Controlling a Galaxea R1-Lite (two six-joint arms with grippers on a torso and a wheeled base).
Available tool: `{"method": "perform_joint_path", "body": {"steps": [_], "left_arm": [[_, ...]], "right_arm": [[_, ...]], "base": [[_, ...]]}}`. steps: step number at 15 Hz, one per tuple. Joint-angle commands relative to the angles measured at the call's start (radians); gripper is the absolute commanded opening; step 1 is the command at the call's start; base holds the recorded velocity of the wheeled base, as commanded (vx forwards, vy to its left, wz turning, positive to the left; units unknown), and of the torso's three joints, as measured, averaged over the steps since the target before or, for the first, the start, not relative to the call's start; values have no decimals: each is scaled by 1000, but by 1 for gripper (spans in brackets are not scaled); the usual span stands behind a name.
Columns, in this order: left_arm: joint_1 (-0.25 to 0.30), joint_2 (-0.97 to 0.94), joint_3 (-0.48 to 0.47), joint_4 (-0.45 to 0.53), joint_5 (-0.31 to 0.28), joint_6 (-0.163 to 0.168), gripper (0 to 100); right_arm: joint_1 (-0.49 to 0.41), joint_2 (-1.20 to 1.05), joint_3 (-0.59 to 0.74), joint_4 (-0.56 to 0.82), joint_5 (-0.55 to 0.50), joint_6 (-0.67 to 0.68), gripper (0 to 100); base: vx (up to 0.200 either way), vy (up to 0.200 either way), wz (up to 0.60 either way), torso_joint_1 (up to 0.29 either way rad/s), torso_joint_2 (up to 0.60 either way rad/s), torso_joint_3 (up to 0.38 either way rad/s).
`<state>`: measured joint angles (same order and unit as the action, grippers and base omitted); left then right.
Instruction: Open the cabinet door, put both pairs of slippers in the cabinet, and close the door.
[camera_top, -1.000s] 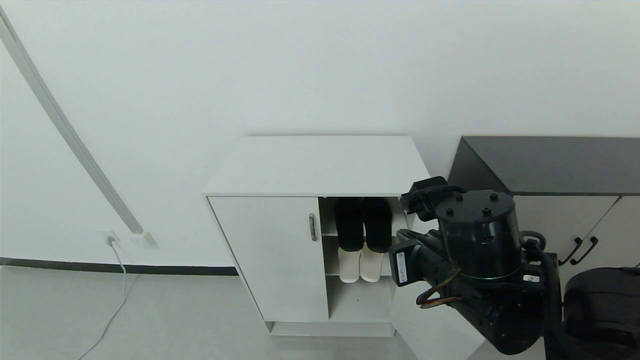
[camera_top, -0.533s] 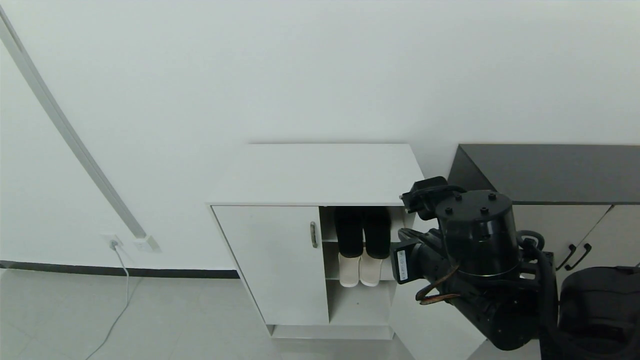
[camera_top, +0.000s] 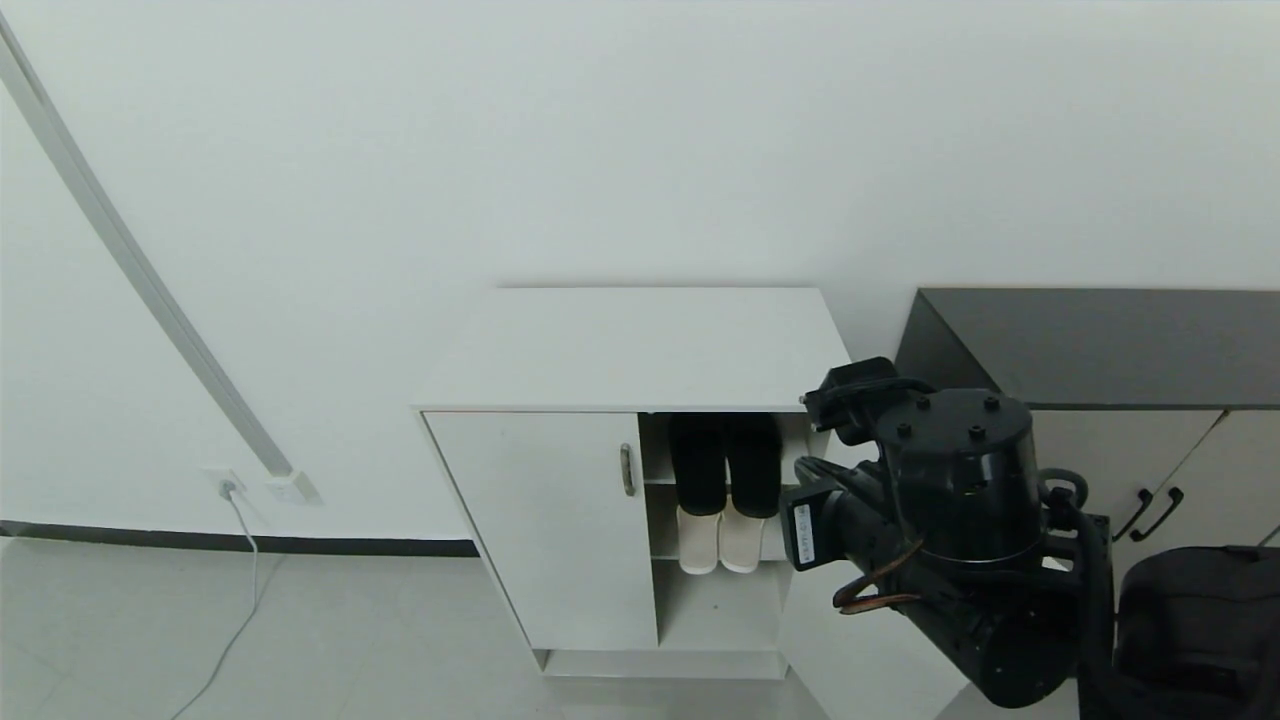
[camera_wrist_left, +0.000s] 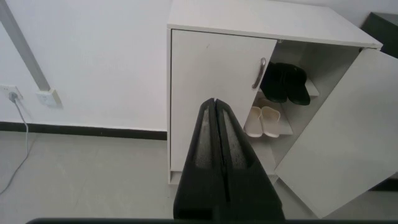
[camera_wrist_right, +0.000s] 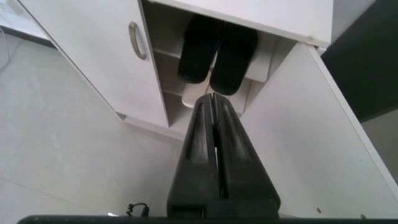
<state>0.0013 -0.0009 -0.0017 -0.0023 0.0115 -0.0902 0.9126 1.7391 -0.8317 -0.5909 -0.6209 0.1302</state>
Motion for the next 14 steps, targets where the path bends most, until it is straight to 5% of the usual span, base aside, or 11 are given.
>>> {"method": "perform_joint_path", "body": {"steps": [1, 5, 14], "left_arm": [[0, 1, 0, -1, 1, 0, 0], [0, 1, 0, -1, 1, 0, 0], [0, 1, 0, -1, 1, 0, 0]], "right_arm": [[2, 2, 11, -3, 0, -4, 0], [-1, 2, 11, -6, 0, -4, 0], [-6, 5, 14, -24, 0, -7, 0]], "base": [[0, 0, -600, -2, -2, 2], [0, 0, -600, 2, -4, 1], [0, 0, 0, 0, 0, 0]]}}
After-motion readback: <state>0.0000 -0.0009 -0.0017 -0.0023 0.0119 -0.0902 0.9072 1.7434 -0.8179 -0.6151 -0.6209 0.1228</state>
